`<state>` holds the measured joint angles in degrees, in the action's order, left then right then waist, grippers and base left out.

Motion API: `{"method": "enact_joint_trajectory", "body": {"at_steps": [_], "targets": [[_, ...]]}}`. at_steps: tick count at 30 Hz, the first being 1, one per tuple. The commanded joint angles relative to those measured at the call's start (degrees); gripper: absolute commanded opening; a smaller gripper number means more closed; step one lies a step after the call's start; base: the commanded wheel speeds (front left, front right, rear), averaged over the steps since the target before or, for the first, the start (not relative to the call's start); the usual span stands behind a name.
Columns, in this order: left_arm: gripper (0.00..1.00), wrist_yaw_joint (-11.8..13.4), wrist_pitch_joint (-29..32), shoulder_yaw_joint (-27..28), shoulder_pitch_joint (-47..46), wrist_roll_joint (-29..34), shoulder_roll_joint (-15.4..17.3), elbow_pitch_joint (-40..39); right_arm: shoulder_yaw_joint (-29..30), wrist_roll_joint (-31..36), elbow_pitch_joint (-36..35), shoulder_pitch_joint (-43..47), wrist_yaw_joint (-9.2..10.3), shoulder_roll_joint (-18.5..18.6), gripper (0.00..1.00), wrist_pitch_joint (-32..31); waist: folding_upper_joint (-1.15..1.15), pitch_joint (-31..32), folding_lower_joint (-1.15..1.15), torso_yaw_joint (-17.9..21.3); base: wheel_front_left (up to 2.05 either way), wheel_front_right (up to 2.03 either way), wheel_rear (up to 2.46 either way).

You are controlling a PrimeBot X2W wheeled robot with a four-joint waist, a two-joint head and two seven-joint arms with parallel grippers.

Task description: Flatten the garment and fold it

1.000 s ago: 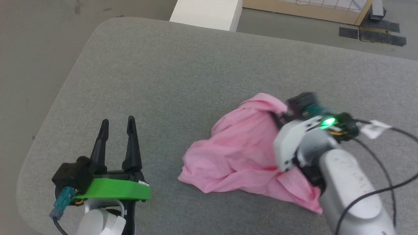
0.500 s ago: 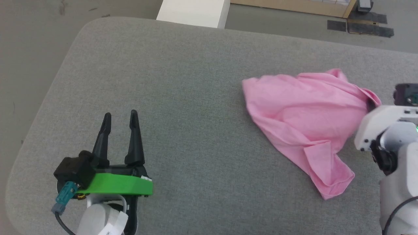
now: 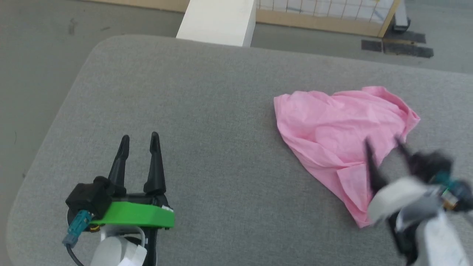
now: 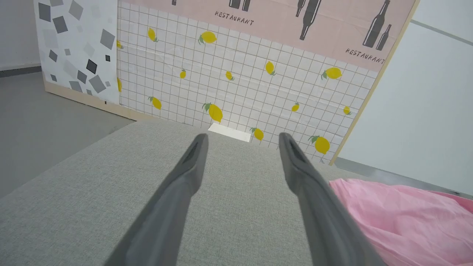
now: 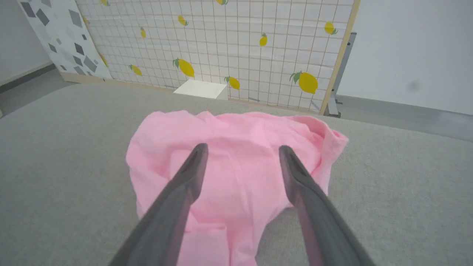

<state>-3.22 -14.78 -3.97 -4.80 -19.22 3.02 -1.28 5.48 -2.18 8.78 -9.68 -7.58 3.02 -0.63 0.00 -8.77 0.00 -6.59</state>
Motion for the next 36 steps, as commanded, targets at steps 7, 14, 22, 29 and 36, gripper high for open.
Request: {"method": "enact_joint_trajectory", "body": {"at_steps": [7,14,22,29,36], "targets": [[1.00,-0.8,-0.2,0.4,1.0,0.4,-0.1,0.2,-9.4,2.9,-6.0,10.6,0.09,-0.1,1.00,-2.4,0.00,2.4,0.00,2.8,0.00,0.00,0.00],[1.00,-1.0,-0.2,-0.3,0.8,0.2,-0.1,0.0,-9.9,7.9,-1.8,7.4,0.09,-0.1,1.00,-8.5,0.00,1.5,0.00,2.6,0.00,0.00,0.00],[1.00,-0.8,-0.2,-0.7,0.1,-0.3,-0.1,-0.1,-9.1,12.1,4.5,0.9,0.09,-0.1,0.89,-13.0,0.00,-0.7,0.00,1.2,0.00,0.00,0.00],[1.00,-0.6,-0.2,-1.0,-0.6,-0.4,-0.1,-0.2,-7.6,10.4,6.4,-1.8,0.09,-0.1,0.00,-12.5,0.00,-1.8,0.00,0.5,0.00,0.00,0.00],[1.00,-0.5,-0.2,-0.4,-0.4,-0.1,-0.1,0.1,-2.0,2.2,0.9,0.9,0.09,-0.1,0.00,-10.4,0.00,-0.8,0.00,1.0,0.00,0.00,0.00]]}}
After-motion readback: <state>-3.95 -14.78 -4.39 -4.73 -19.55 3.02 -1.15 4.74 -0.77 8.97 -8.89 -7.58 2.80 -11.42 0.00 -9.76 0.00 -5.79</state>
